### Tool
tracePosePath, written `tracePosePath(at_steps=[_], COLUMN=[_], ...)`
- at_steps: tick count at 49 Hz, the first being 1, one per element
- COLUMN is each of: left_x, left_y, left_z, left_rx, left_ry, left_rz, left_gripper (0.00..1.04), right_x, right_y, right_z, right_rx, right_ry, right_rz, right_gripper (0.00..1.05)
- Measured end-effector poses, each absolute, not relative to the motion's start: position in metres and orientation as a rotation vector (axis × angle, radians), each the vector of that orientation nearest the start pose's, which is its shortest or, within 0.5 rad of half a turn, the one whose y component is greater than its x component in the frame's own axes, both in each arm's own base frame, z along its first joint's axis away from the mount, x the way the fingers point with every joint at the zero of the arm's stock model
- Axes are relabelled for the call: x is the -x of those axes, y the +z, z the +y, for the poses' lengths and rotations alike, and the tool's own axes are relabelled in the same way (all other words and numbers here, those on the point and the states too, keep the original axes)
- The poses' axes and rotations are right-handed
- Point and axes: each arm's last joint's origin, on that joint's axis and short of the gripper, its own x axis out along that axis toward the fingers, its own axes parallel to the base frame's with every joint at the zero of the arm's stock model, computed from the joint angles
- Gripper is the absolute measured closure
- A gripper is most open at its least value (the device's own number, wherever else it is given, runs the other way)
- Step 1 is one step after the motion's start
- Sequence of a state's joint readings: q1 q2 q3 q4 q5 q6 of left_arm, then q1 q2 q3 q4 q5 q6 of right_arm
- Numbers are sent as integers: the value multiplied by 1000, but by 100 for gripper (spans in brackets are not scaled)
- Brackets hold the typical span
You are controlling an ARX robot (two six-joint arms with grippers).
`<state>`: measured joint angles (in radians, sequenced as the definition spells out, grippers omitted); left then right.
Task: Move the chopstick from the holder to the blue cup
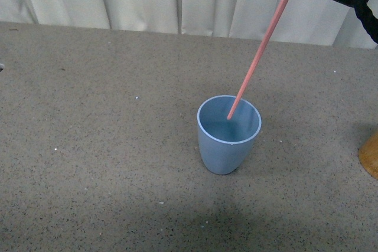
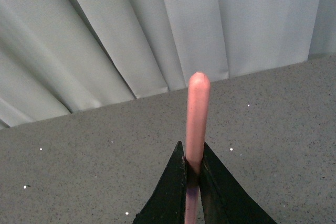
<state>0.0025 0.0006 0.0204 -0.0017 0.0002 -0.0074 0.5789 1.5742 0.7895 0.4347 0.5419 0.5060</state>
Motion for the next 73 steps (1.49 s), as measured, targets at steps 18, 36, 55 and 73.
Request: tracePosePath(at_steps=[18, 36, 55, 73], left_x=[-96, -96, -96, -96], left_y=[170, 170, 170, 170], left_z=[0, 0, 0, 0], left_rx=[7, 7, 7, 7], left_ry=[2, 2, 3, 2], left_rz=[-18, -18, -18, -18], left_gripper=[7, 7, 7, 7], right_x=[-278, -278, -219, -114], right_y=[200, 201, 198, 168], right_z=[170, 170, 77, 0], right_rx=[-309, -309, -64, -7], right_ry=[-33, -34, 16, -3], right_rz=[310, 310, 28, 105], right_gripper=[89, 16, 52, 104])
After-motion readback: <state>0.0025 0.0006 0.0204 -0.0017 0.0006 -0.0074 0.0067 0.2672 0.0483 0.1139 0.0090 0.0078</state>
